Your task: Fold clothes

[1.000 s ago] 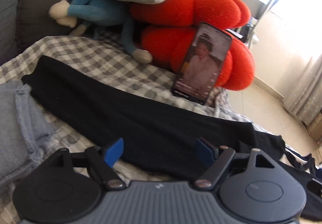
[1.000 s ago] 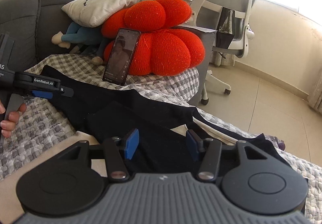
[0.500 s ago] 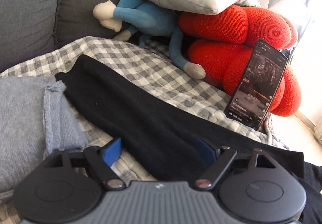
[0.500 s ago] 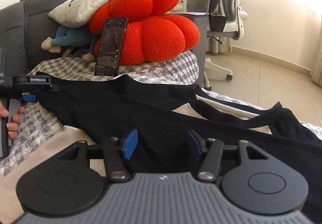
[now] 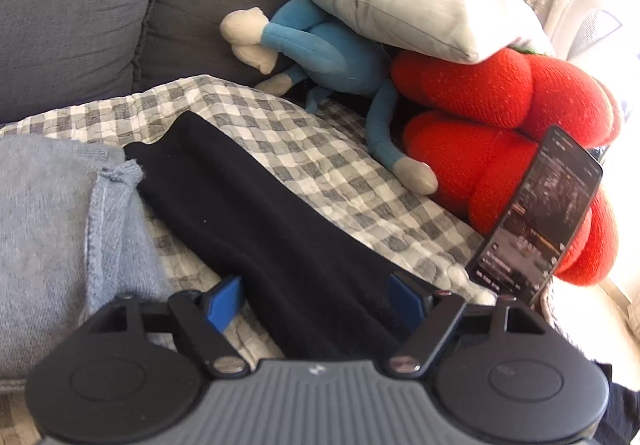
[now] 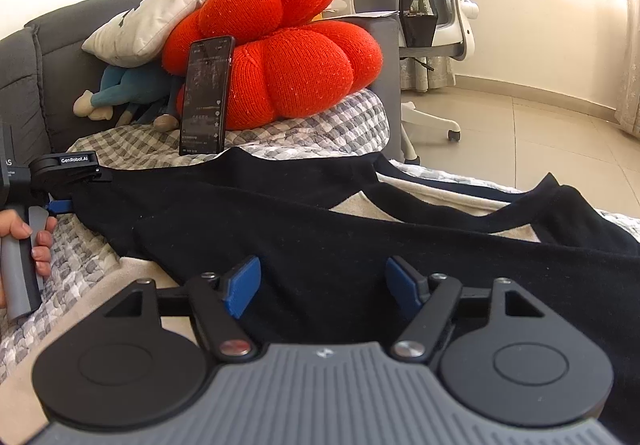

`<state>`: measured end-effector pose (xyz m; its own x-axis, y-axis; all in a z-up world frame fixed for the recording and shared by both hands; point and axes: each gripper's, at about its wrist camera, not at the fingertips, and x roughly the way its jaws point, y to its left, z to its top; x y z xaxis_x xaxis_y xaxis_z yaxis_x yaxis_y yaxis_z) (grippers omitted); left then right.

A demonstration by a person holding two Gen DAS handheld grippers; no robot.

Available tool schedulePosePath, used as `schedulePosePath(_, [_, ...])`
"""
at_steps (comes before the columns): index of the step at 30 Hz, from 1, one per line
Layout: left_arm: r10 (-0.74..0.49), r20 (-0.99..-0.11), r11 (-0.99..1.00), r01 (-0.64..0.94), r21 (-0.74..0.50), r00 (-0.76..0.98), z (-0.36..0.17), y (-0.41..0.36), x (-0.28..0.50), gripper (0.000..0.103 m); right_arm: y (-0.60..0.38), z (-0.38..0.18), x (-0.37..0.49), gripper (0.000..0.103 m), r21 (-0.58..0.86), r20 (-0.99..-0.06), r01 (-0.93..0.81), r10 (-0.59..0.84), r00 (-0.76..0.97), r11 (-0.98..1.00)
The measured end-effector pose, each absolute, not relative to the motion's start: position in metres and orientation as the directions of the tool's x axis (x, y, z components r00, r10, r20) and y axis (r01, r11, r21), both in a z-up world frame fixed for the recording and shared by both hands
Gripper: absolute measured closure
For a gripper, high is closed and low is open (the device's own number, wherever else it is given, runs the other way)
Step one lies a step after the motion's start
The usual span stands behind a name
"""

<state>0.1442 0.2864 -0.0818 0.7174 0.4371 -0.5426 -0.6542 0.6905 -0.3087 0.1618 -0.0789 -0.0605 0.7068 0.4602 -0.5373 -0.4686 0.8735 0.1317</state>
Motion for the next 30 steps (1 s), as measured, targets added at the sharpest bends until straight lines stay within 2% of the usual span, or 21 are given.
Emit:
schedulePosePath(2, [0.457, -0.542, 0.672, -0.673, -0.309, 0.705, -0.082, 0.287, 0.145, 0.033, -0.079, -0.061, 0.162, 0.03, 0.135, -0.537, -0.469, 0.462, 0.706, 0.873])
schedulePosePath(5, [0.483, -0.537, 0.641, -0.697, -0.321, 0.691, -0.082, 0.29, 0.142, 0.05, -0.08, -0.061, 0.162, 0.03, 0.141, -0.535, -0.468, 0.465, 0.706, 0.872])
schedulePosePath(7, [0.496, -0.536, 0.61, -0.714, -0.344, 0.683, -0.083, 0.294, 0.138, 0.071, -0.08, -0.061, 0.162, 0.03, 0.142, -0.534, -0.468, 0.466, 0.706, 0.872])
schedulePosePath(12, [0.496, -0.521, 0.581, -0.712, -0.395, 0.694, -0.085, 0.301, 0.13, 0.096, -0.081, -0.061, 0.162, 0.029, 0.148, -0.532, -0.468, 0.469, 0.705, 0.871])
schedulePosePath(22, [0.486, -0.406, 0.61, -0.633, -0.476, 0.774, -0.069, 0.29, 0.117, 0.098, -0.082, -0.061, 0.162, 0.028, 0.156, -0.531, -0.47, 0.475, 0.702, 0.869])
schedulePosePath(30, [0.363, -0.297, 0.726, -0.468, -0.505, 0.883, -0.04, 0.259, 0.113, 0.099, -0.082, -0.061, 0.162, 0.027, 0.158, -0.53, -0.47, 0.476, 0.702, 0.868])
